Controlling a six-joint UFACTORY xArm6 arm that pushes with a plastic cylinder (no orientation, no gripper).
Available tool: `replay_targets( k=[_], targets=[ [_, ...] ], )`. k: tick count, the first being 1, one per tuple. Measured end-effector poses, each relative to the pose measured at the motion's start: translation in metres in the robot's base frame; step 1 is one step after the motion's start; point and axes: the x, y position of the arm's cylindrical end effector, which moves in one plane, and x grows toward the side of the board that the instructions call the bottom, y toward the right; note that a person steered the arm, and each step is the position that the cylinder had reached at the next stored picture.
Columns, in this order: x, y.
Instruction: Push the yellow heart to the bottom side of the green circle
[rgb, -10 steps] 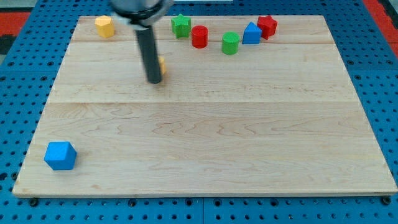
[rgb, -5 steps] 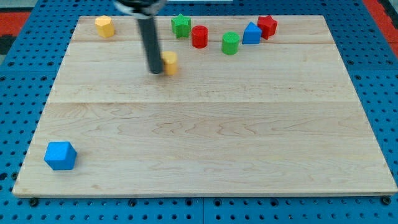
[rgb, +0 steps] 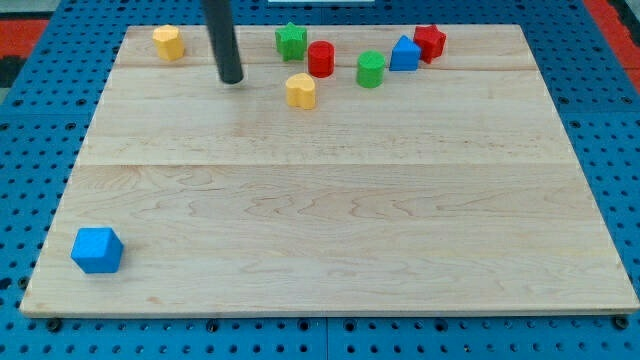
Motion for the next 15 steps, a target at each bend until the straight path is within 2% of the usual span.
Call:
replay_targets(
  k=[1,2,3,4,5,11,12,13,14,15],
  targets=[
    [-0.008,0.052],
    [-0.014,0.08],
    [-0.015,0.076],
    [0.005,0.041],
    [0.043,0.037],
    [0.075,0.235],
    [0.029,0.235],
    [0.022,0.199],
    [0.049,0.188],
    [0.065,0.218]
  ],
)
